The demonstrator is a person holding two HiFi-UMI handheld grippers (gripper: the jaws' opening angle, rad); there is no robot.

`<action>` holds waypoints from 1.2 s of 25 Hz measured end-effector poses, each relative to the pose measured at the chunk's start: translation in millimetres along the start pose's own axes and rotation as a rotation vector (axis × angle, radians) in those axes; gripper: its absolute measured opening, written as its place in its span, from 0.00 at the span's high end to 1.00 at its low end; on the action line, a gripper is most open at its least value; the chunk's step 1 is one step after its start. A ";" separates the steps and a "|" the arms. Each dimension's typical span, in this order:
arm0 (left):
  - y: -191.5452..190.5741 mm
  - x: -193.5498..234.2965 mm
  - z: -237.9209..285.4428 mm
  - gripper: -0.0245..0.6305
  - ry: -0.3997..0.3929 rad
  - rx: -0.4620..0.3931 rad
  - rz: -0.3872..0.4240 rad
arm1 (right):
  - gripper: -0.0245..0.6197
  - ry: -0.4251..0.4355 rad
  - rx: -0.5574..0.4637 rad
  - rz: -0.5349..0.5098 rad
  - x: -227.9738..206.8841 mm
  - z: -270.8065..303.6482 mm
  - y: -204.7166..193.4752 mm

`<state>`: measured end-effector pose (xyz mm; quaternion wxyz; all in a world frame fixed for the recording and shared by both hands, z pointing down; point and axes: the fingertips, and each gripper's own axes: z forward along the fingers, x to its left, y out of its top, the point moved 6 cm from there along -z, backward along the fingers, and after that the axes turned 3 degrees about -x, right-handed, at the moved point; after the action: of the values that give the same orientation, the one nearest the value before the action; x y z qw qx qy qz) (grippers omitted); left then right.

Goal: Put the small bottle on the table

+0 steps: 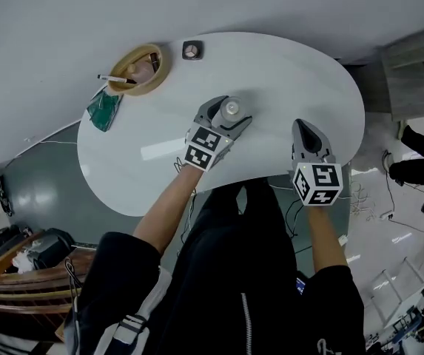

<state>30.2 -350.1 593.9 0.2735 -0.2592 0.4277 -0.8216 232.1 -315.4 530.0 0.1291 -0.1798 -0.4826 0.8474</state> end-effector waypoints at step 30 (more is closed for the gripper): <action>-26.5 34.2 108.4 0.44 0.015 0.082 0.086 | 0.96 -0.054 0.063 0.062 -26.2 -0.2 -18.2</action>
<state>71.2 -421.0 677.1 0.3158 -0.2231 0.4065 -0.8278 256.7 -316.4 550.4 0.0955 -0.1676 -0.4533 0.8702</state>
